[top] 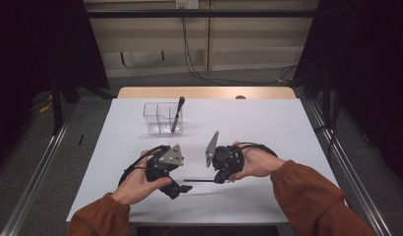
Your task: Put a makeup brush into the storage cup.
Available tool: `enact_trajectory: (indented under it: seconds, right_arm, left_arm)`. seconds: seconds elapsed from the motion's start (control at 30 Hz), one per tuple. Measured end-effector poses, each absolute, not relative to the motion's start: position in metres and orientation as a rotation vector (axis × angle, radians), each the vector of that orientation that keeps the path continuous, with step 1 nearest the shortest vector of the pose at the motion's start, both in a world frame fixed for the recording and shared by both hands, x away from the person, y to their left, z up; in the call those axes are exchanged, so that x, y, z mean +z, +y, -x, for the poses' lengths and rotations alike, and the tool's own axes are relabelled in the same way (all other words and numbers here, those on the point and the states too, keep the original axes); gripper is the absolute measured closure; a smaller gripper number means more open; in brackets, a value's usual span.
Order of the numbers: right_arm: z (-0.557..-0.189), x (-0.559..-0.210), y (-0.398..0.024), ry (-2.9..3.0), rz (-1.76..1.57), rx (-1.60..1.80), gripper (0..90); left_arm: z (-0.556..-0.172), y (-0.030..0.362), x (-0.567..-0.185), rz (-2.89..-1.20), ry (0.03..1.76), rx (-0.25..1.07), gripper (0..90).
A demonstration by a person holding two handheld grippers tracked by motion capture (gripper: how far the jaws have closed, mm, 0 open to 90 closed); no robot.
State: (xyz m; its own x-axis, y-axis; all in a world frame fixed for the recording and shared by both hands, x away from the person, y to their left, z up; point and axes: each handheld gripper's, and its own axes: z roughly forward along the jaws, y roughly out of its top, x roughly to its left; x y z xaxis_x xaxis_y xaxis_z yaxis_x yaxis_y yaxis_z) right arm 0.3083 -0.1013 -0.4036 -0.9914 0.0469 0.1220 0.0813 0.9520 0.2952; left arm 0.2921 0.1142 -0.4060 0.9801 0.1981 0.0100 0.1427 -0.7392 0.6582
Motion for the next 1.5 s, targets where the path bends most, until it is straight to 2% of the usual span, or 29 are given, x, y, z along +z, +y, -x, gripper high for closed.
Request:
enact_trajectory:
  seconds: [0.07,0.13,0.2,0.4,0.5,0.73,0.8,0.9,1.0,1.3,1.4,1.5]
  right_arm:
    - [-0.310,-0.404,-0.100,-2.997,0.098,-0.450,86.6]
    - [-0.310,-0.404,-0.099,-2.995,0.094,-0.437,86.6]
    - [-0.309,-0.403,-0.099,-2.992,0.088,-0.432,86.6]
    - [-0.309,-0.404,-0.096,-2.991,0.060,-0.421,86.6]
    - [-0.310,-0.403,-0.096,-2.997,0.059,-0.427,86.6]
    - [-0.311,-0.402,-0.095,-2.992,0.062,-0.430,86.6]
    - [-0.311,-0.402,-0.095,-2.992,0.053,-0.438,86.6]
    - [-0.311,-0.401,-0.094,-2.994,0.057,-0.442,86.6]
    - [-0.310,-0.402,-0.093,-2.993,0.051,-0.464,86.6]
    - [-0.310,-0.402,-0.092,-2.996,0.051,-0.475,86.6]
    - [-0.310,-0.403,-0.092,-3.000,0.043,-0.481,86.6]
    - [-0.310,-0.403,-0.093,-3.005,0.060,-0.480,86.6]
  left_arm:
    - [-0.293,0.114,-0.407,-2.438,0.228,0.086,6.2]
    - [-0.293,0.112,-0.409,-2.460,0.214,0.065,13.2]
    - [-0.294,0.111,-0.411,-2.468,0.206,0.046,8.7]
    - [-0.298,0.108,-0.412,-2.516,0.198,0.013,9.6]
    - [-0.301,0.109,-0.410,-2.485,0.203,0.027,17.8]
    - [-0.304,0.102,-0.410,-2.523,0.226,-0.025,19.1]
    - [-0.304,0.099,-0.410,-2.558,0.230,-0.064,23.8]
    - [-0.305,0.096,-0.411,-2.599,0.215,-0.108,36.6]
    - [-0.305,0.095,-0.412,-2.620,0.203,-0.118,45.5]
    - [-0.307,0.091,-0.415,-2.619,0.199,-0.136,57.4]
    - [-0.309,0.091,-0.414,-2.599,0.194,-0.118,68.8]
    - [-0.309,0.089,-0.416,-2.623,0.180,-0.127,73.0]
